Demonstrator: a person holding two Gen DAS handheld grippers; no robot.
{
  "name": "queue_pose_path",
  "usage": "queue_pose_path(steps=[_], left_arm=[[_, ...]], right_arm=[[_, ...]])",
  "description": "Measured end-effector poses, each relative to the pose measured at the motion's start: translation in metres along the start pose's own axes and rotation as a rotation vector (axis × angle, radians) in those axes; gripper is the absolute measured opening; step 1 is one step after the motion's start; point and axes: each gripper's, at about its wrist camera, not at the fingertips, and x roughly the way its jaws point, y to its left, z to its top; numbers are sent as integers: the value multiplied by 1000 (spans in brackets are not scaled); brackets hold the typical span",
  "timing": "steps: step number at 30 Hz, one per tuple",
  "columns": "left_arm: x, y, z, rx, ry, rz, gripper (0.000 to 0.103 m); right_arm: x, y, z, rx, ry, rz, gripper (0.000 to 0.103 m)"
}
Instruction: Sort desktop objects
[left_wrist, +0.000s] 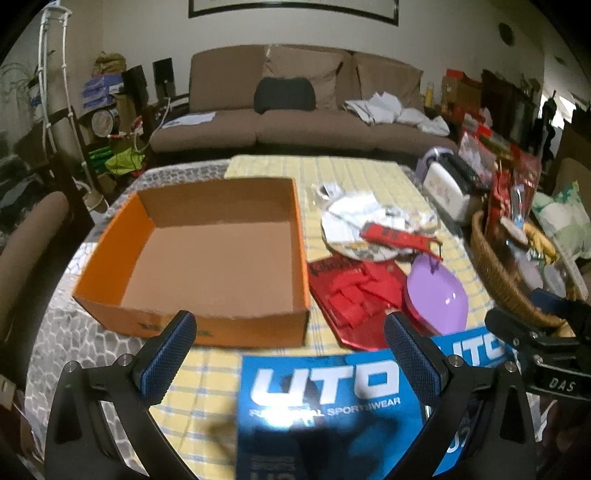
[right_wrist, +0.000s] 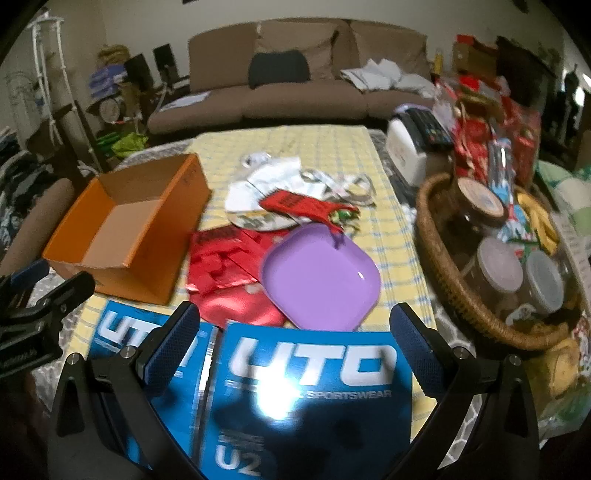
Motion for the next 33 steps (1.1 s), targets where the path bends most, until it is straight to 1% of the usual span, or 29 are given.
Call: queue_pose_path(steps=[3,7,10,13,14,17,18,19,20,22,23,24,25,27,28,29,30,33], left_arm=[[-5,9,8,-9,-9,3,103],[-2,15,16,-2,-14,-14,103],[7,13,21,9,-5,-51,103],[18,6,28,20,9,-117,103],[23,4,33,21,13,-152,103],[32,-4,44,36,7,-171,103],[34,-7,47,44,2,-176,103],[37,-9,49,48,-2,-182,103],[40,-12,51,52,-5,-187,103],[46,-17,54,63,-8,-194,103],[50,-19,55,67,-6,-195,103],[54,-21,56,70,-3,-195,103],[58,-23,56,74,1,-193,103],[62,-26,57,82,2,-187,103],[63,-28,57,88,-1,-189,103],[64,-28,58,95,-3,-190,103],[65,-30,59,100,-2,-188,103],[69,-35,61,125,-4,-185,103]], right_arm=[[-9,7,8,-23,-19,14,103],[-10,4,20,-26,-25,28,103],[0,-8,27,-15,-11,38,103],[10,-22,31,-1,9,32,103],[16,-31,33,20,19,48,103],[31,-58,41,113,46,152,103],[36,-66,45,136,52,174,103],[43,-72,50,156,62,189,103],[52,-79,56,170,75,179,101],[67,-85,66,183,98,182,89],[79,-87,71,195,120,198,80],[90,-89,75,211,142,207,73],[99,-91,77,228,163,208,71],[120,-96,79,281,205,190,57],[131,-101,79,309,224,174,53],[142,-106,77,341,242,162,43],[149,-109,76,358,255,153,40],[169,-113,72,382,282,135,38]])
